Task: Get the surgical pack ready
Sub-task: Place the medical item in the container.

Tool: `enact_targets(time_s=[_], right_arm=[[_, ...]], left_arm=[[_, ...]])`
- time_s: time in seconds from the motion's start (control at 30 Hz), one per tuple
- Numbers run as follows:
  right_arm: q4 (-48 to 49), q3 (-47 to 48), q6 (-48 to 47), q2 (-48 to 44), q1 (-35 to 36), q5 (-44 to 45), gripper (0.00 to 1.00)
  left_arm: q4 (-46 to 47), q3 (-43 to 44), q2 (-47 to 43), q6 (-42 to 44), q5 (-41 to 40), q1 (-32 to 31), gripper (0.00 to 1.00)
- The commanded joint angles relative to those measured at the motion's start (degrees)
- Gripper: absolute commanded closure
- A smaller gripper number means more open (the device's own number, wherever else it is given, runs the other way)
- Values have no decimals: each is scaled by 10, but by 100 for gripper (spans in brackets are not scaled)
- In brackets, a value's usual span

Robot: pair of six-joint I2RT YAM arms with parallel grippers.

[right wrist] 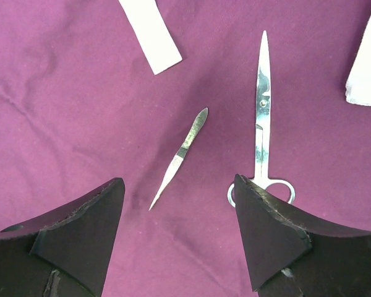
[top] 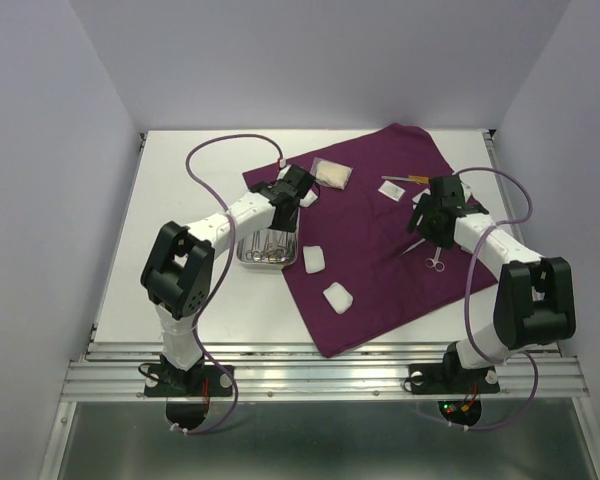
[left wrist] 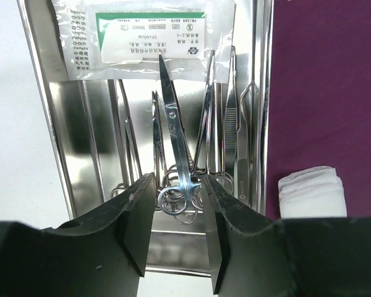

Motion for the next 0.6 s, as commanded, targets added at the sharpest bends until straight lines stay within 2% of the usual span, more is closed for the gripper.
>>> enact_targets(time_s=[0.0, 0.1, 0.17, 0.37, 0.57], right_arm=[[22, 0, 3, 9, 1, -6, 24], [30, 0, 4, 26, 1, -8, 29], [39, 3, 4, 43, 1, -16, 37], [53, 11, 9, 76, 1, -34, 55], [56, 3, 15, 88, 1, -20, 61]], left_arm=[[-4, 42, -60, -4, -6, -1, 54], [8, 46, -77, -3, 11, -1, 54], [11, 52, -85, -3, 19, -1, 54], [11, 51, -82, -6, 34, -2, 55], [12, 46, -78, -10, 43, -3, 56]])
